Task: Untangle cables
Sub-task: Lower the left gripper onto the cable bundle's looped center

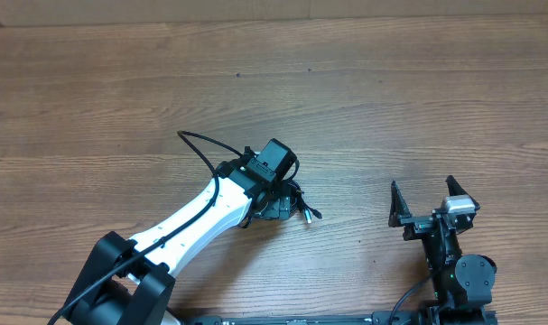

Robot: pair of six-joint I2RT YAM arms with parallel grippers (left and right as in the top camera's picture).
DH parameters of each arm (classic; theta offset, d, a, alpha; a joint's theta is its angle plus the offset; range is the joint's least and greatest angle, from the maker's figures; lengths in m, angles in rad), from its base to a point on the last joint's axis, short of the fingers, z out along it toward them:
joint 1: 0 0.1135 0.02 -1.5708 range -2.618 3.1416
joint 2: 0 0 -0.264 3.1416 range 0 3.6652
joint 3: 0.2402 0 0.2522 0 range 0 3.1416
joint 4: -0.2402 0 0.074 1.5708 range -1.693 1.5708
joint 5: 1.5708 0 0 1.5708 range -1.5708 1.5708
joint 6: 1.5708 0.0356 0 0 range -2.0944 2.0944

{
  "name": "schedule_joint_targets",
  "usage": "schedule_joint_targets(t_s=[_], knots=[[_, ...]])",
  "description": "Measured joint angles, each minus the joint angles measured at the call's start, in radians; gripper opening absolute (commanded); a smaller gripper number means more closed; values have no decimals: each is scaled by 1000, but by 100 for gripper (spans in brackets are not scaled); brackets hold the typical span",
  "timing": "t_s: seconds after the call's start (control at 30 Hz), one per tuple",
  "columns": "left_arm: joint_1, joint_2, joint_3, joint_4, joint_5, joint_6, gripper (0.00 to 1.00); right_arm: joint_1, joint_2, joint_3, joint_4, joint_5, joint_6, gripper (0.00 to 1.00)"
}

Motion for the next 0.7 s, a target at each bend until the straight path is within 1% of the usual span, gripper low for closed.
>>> schedule_joint_targets(t_s=[0.7], knots=[[0, 0, 0, 47, -39, 0, 100, 0, 0, 0, 0, 0, -1, 100]])
